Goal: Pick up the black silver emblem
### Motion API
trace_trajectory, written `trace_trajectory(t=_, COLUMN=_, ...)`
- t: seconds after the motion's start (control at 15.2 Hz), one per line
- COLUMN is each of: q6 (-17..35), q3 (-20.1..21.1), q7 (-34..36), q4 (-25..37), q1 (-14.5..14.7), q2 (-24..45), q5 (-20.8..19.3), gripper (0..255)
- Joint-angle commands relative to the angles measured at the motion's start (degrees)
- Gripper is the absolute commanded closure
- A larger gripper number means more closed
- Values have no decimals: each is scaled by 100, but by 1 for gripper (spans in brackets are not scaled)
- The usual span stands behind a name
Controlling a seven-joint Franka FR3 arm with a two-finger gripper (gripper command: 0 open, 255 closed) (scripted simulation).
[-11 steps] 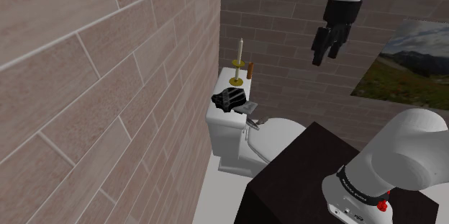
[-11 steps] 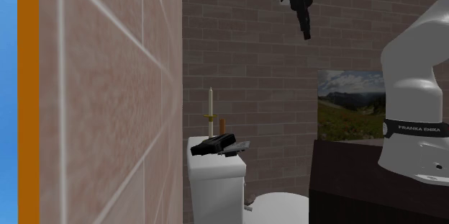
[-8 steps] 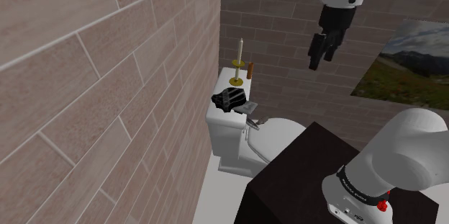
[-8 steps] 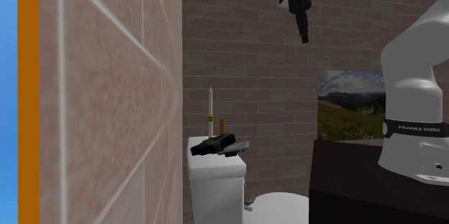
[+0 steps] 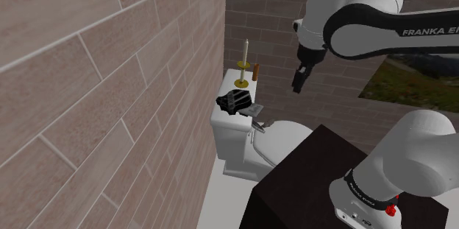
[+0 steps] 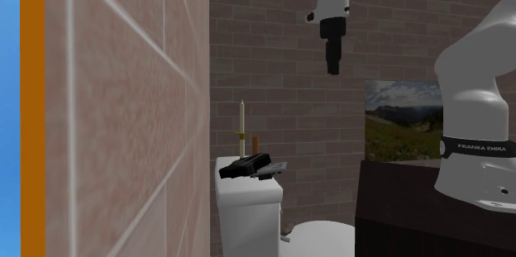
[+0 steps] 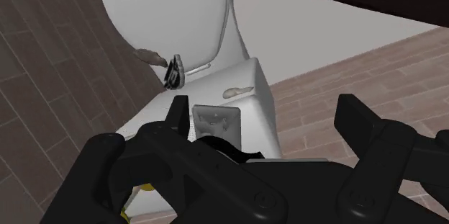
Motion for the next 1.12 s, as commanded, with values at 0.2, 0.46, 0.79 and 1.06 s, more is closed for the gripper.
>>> trace_trajectory(t=0.2, q6=1743, q3=416, q7=66, q4=-753, q1=-21, q2=506, q5=-919, gripper=0)
trace_trajectory(t=0.46, q6=3154, q3=921, q7=559, q4=-1077, q1=-443, q2=1246, q5=-2122, gripper=0)
trace_trajectory(t=0.79, q6=4427, q3=2110, q7=2455, q4=-876, q1=-1839, q2=2542, q5=-5089, gripper=0)
trace_trajectory(t=1.06, q6=4030, q3=2752, q7=4567, q4=-240, q1=-2454, q2=3879, q5=-8169, gripper=0)
